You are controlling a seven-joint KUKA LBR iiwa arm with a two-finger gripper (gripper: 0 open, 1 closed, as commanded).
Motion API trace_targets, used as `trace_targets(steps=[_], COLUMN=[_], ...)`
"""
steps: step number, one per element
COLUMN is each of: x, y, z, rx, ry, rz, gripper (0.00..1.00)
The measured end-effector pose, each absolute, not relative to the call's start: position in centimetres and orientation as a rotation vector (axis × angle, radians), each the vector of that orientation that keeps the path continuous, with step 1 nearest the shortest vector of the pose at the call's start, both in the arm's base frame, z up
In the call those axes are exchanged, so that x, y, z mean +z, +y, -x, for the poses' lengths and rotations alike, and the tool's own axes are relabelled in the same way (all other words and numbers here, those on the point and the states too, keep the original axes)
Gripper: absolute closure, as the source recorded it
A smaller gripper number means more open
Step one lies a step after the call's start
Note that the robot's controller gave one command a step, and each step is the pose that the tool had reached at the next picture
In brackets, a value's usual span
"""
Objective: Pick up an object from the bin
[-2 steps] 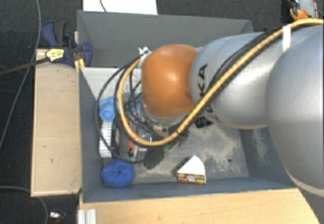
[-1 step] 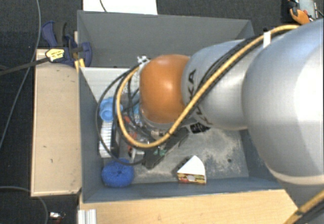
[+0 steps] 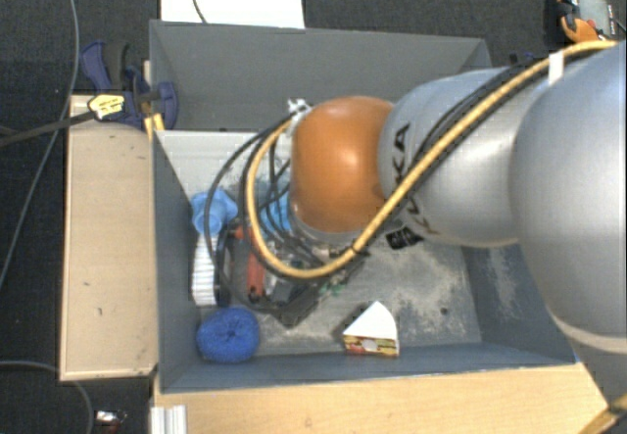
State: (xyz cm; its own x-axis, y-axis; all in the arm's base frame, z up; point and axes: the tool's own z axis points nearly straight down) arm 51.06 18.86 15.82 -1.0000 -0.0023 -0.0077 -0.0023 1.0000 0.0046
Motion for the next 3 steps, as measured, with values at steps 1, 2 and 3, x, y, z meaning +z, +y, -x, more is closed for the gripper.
trace_targets(steps=[1,2,3], x=[15.8,14.4,26.8], y=[18.9,19.2,18.9], z=[-51.1,-51.9,-52.4], rx=[0.008,0.010,0.009], ry=[3.134,3.125,3.130], rz=[0.002,-0.220,0.046], gripper=[1.00,1.00,1.00])
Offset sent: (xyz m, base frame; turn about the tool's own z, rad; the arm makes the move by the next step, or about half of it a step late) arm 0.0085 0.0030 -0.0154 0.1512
